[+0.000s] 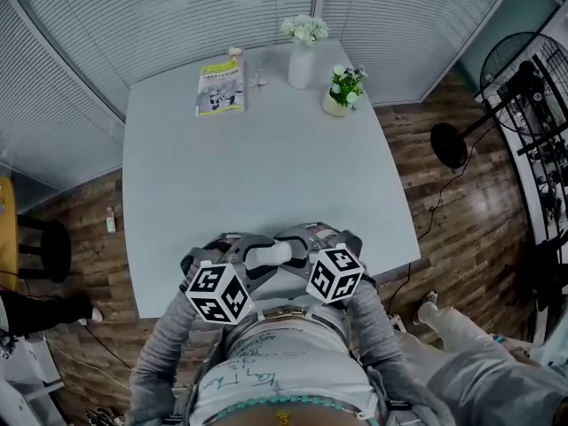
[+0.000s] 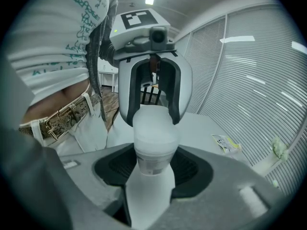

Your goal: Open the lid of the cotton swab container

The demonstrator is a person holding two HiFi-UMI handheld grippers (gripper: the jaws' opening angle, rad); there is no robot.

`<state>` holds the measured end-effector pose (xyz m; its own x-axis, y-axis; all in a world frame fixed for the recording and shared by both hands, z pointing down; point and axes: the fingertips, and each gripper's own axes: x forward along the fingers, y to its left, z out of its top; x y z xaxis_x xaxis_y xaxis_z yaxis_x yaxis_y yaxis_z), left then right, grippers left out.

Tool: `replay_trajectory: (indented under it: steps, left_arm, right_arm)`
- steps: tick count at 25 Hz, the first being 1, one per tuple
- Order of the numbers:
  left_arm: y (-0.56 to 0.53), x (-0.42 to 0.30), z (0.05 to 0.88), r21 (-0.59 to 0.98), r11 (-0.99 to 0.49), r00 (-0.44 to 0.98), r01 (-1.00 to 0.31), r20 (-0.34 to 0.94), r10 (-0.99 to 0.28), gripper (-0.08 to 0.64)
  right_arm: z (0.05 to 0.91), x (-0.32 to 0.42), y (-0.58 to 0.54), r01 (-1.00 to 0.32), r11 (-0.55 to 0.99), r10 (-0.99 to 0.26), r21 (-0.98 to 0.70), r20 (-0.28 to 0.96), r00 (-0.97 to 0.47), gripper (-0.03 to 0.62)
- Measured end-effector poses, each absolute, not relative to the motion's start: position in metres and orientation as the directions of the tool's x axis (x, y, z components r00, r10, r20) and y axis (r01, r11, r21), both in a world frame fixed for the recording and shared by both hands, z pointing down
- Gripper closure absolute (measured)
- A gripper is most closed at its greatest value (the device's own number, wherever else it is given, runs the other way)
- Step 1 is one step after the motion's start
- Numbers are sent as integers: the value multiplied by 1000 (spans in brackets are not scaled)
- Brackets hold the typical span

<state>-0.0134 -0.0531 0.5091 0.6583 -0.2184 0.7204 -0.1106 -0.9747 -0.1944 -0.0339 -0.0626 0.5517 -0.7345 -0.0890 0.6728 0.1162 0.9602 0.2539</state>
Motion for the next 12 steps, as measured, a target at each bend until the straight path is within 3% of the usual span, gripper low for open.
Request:
replay_trajectory:
  steps: [4,12]
  left_arm:
    - [-55,-14,499,-91,-983,703,-159,689,-177,370]
    - [-56,-11,499,-107,-985,701,-137,692,-173,365]
  right_arm:
    - [551,-36,-64,138,952,-88,273,675,-733,377]
    - [550,-33,-64,129,958,-79,256,667,-741,377]
